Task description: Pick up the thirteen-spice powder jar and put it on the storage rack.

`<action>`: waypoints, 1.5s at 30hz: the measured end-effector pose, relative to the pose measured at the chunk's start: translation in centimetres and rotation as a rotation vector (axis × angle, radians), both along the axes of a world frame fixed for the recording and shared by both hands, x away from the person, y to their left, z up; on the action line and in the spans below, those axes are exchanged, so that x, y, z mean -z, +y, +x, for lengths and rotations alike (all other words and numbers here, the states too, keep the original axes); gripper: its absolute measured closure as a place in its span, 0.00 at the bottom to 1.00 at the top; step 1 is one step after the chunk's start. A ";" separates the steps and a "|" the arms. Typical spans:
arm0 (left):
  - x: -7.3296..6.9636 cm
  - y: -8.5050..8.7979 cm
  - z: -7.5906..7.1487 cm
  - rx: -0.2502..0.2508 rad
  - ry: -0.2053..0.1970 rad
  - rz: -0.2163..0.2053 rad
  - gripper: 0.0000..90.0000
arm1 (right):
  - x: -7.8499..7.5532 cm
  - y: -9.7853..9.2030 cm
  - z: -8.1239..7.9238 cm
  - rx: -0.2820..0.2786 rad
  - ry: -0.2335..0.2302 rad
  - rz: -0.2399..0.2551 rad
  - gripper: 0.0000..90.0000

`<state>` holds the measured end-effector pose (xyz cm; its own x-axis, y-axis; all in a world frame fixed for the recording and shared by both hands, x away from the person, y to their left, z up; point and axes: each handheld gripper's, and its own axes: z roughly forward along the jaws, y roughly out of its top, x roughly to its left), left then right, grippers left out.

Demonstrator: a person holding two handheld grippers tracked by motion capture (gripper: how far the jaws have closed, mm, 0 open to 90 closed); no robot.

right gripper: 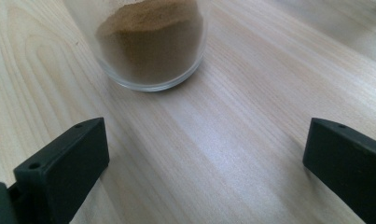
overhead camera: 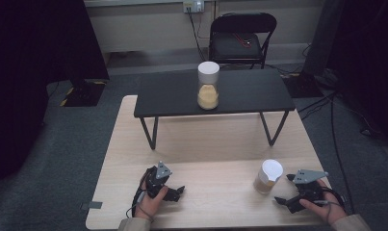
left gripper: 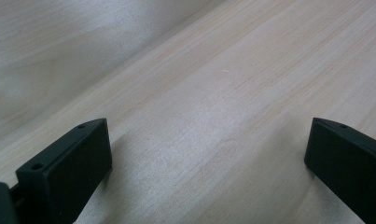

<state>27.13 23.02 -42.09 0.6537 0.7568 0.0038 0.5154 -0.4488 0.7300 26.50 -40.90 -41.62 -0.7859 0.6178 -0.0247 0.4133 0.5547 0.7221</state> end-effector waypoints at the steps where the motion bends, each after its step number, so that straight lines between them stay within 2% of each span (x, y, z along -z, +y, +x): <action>1: 0.0 0.0 0.0 0.000 0.000 0.000 0.00 | 0.0 0.0 0.0 0.000 0.000 0.000 0.00; 20: 0.0 0.0 0.0 0.000 0.001 0.000 0.00 | -0.4 -0.1 0.5 -0.024 0.019 -0.006 0.00; 27: 0.0 0.0 0.0 0.000 0.000 0.000 0.00 | -0.9 -0.3 0.3 -0.029 0.000 0.039 0.02; 30: 0.0 0.0 0.0 0.000 0.000 0.000 0.00 | -1.2 -0.1 0.3 -0.031 -0.008 0.043 0.01; 37: 0.0 0.0 0.0 0.000 0.000 -0.001 0.00 | -1.7 0.4 0.8 -0.048 -0.023 0.088 0.01; 39: 0.0 0.0 0.0 0.000 0.000 -0.001 0.00 | -1.6 0.4 1.0 -0.052 -0.021 0.116 0.01; 45: 0.0 0.0 0.0 0.000 0.000 -0.001 0.00 | -1.8 0.8 1.7 -0.077 -0.030 0.147 0.01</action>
